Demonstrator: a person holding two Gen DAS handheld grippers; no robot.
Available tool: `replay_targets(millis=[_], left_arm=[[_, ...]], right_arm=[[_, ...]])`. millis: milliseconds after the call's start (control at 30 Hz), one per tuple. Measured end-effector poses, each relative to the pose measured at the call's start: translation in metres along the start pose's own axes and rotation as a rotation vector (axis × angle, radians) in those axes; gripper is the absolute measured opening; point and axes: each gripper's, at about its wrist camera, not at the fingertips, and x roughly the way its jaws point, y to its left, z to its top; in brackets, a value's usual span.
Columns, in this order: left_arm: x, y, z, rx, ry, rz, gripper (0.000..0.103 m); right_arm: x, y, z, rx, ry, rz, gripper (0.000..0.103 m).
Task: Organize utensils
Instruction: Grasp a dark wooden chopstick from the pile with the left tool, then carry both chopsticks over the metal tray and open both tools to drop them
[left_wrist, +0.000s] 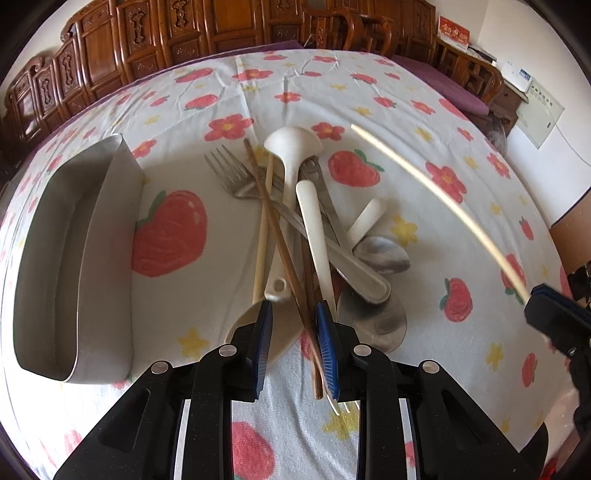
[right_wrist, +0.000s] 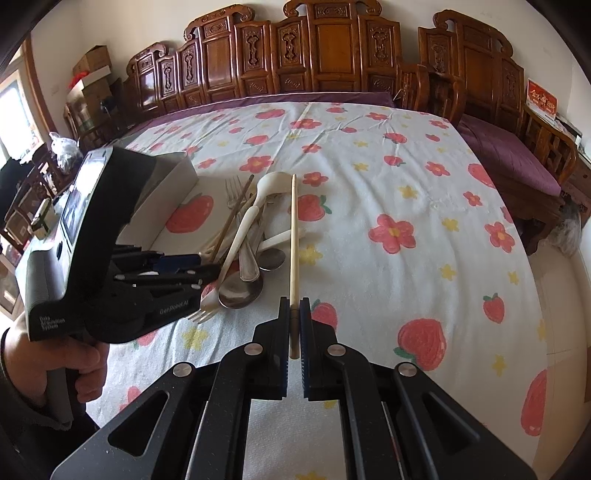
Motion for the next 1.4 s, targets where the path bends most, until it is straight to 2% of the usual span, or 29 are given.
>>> replay_targets(millis=[33, 67, 233, 533, 833, 1067, 1400], left_arm=[[0.001, -0.001, -0.001, 0.005, 0.003, 0.002, 0.017], [0.001, -0.002, -0.001, 0.005, 0.012, 0.001, 0.008], [-0.005, 0.001, -0.004, -0.008, 0.004, -0.008, 0.006], [-0.033, 0.003, -0.007, 0.007, -0.06, -0.039, 0.004], [-0.07, 0.016, -0.011, 0.018, -0.123, -0.069, 0.004], [-0.097, 0.053, -0.014, -0.004, -0.175, -0.074, 0.004], [-0.113, 0.115, -0.022, -0.051, -0.195, -0.056, 0.004]], right_arm=[[0.0, 0.0, 0.0, 0.001, 0.0, 0.001, 0.006], [0.0, 0.0, 0.0, 0.001, -0.001, 0.0, 0.006], [0.0, -0.001, 0.0, 0.001, -0.001, 0.001, 0.006], [0.0, 0.0, 0.0, -0.001, 0.003, -0.003, 0.006], [-0.018, 0.007, 0.006, 0.008, -0.065, -0.008, 0.006], [-0.03, 0.03, 0.018, -0.018, -0.107, 0.015, 0.006], [-0.021, 0.091, 0.045, -0.062, -0.126, 0.089, 0.006]])
